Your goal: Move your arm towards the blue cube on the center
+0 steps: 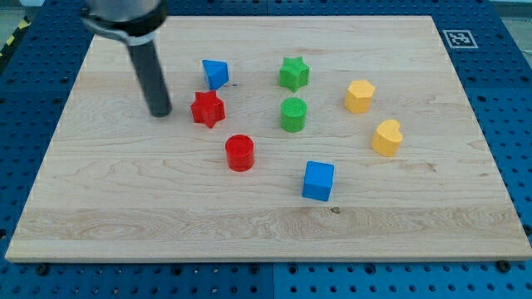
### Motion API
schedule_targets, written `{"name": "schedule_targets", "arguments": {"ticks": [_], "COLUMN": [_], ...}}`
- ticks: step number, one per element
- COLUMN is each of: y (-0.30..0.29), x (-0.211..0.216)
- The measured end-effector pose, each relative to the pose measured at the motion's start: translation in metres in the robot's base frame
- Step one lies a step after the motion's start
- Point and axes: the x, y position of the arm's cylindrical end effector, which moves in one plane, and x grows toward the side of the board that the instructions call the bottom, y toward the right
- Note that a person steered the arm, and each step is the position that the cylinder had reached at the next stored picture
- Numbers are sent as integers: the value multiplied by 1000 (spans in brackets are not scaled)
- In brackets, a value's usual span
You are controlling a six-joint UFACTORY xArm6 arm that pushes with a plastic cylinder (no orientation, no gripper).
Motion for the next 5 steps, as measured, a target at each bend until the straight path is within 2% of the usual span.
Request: {"name": "schedule_targets", "arguments": {"ticks": [2, 3, 4, 5], "y": [-20, -24, -4, 69], "x": [4, 31, 82, 144]}}
